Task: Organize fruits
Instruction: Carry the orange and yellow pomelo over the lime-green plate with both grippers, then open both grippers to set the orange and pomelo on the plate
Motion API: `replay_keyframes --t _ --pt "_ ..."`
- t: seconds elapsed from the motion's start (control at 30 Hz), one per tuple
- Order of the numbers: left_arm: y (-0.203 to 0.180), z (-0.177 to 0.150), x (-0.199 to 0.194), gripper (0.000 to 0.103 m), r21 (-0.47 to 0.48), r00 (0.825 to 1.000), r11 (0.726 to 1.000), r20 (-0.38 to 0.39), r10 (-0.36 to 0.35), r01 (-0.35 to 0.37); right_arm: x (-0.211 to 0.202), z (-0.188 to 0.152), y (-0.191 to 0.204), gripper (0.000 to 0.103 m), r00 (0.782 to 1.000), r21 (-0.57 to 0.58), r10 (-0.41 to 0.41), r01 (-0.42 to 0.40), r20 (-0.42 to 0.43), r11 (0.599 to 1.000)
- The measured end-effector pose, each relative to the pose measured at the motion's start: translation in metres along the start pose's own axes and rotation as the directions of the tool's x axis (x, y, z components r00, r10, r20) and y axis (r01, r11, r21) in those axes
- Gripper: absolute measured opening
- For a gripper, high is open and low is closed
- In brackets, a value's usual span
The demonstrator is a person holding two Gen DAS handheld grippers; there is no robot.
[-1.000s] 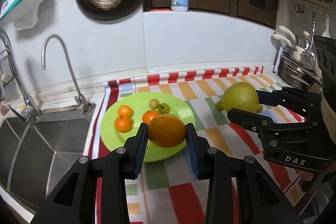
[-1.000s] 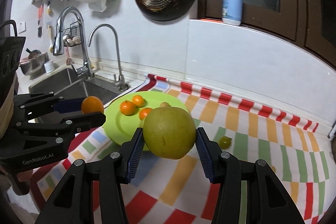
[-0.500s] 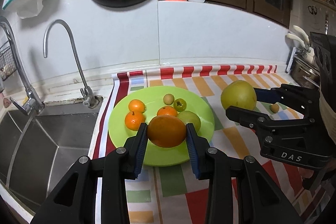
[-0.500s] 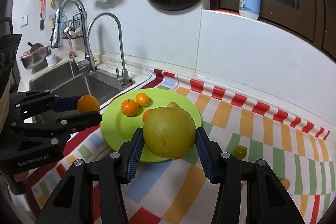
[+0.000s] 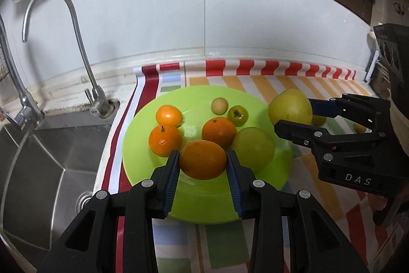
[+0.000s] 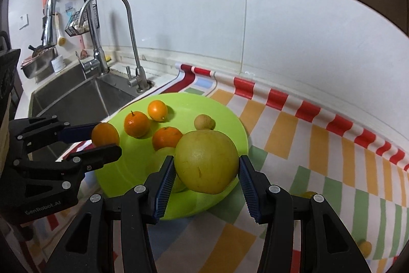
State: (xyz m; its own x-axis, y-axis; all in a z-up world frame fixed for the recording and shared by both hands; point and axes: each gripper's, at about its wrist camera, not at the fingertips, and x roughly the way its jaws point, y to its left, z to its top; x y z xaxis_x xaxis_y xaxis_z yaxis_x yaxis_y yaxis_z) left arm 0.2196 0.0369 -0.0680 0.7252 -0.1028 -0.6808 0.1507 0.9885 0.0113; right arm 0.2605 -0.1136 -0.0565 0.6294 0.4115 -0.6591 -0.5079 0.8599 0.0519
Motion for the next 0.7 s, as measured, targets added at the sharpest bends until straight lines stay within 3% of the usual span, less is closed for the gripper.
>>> replay_keyframes --t 0.33,0.4,0.7 --pt "0.004 0.001 0.017 0.038 0.001 1.000 1.000 -0.024 0.000 0.000 0.022 0.009 -0.004 0.051 1.000 -0.005 0.024 -0.024 -0.010 1.000" --pt "0.004 0.002 0.016 0.044 -0.002 1.000 1.000 -0.017 0.003 -0.003 0.020 0.011 -0.002 0.056 1.000 -0.012 0.030 -0.030 0.005 0.999" --pt "0.007 0.007 -0.007 0.048 -0.019 0.999 0.999 0.042 0.033 -0.032 -0.002 0.012 0.001 0.056 0.999 -0.007 -0.003 0.003 0.054 1.000"
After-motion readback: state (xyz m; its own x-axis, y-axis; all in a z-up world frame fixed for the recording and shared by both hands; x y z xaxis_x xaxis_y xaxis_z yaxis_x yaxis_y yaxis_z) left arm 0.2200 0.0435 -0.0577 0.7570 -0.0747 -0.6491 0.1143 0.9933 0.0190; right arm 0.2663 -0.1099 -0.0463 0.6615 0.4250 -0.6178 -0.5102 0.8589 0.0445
